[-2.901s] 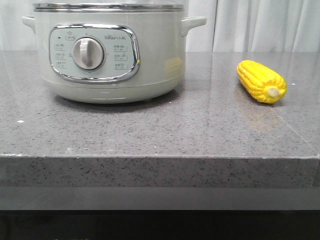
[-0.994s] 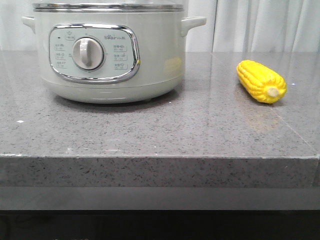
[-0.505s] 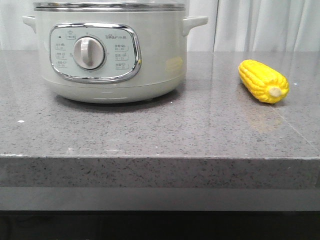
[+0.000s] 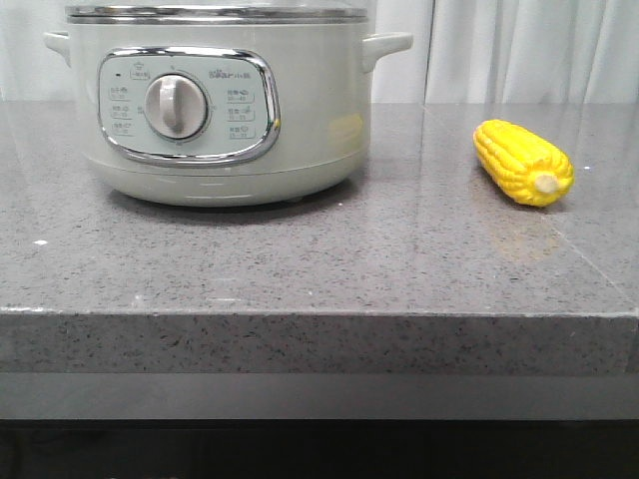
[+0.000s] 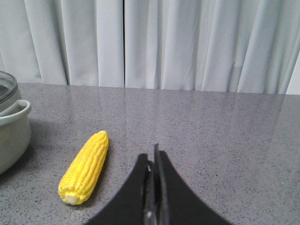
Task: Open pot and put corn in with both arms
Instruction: 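Grasp the silver lid knob with the left gripper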
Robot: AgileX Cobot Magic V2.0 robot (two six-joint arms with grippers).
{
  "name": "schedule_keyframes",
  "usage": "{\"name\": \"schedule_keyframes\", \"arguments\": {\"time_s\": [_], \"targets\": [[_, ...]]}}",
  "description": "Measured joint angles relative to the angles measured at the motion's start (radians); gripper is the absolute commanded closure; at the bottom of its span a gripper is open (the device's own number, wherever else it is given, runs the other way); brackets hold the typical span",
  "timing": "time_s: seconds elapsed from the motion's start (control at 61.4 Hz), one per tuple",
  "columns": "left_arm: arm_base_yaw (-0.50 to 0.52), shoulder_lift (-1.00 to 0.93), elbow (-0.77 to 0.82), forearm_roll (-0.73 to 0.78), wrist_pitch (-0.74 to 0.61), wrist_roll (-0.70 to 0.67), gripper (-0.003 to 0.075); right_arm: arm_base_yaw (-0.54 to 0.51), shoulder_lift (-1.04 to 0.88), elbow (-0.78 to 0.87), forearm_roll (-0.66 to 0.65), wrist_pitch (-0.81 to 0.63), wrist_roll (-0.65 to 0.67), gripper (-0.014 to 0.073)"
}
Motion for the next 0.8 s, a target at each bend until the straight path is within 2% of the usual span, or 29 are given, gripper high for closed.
{"name": "schedule_keyframes", "arguments": {"time_s": [0.081, 0.163, 0.212, 0.261, 0.391, 0.489, 0.717, 0.799], "targets": [[0.000, 0.000, 0.000, 0.018, -0.010, 0.000, 0.0430, 0.000, 0.000, 0.000, 0.000, 0.000, 0.000, 0.0379], [0.000, 0.000, 0.000, 0.038, -0.012, 0.000, 0.0211, 0.000, 0.000, 0.000, 0.000, 0.000, 0.000, 0.0158], [0.000, 0.000, 0.000, 0.042, -0.012, -0.006, 0.0140, 0.000, 0.000, 0.000, 0.000, 0.000, 0.000, 0.0061], [0.000, 0.002, 0.000, 0.044, -0.017, 0.000, 0.0124, 0.000, 0.000, 0.000, 0.000, 0.000, 0.000, 0.0009], [0.000, 0.002, -0.001, 0.044, -0.022, 0.000, 0.0124, 0.000, 0.000, 0.000, 0.000, 0.000, 0.000, -0.0003], [-0.011, 0.035, -0.055, 0.044, 0.034, 0.000, 0.0124, 0.000, 0.000, 0.000, 0.000, 0.000, 0.000, -0.0003], [-0.128, 0.289, -0.384, 0.039, 0.356, 0.000, 0.0124, 0.000, 0.000, 0.000, 0.000, 0.000, 0.000, -0.0003], [-0.184, 0.400, -0.503, 0.033, 0.430, 0.000, 0.0124, 0.000, 0.000, 0.000, 0.000, 0.000, 0.000, -0.0003]]}}
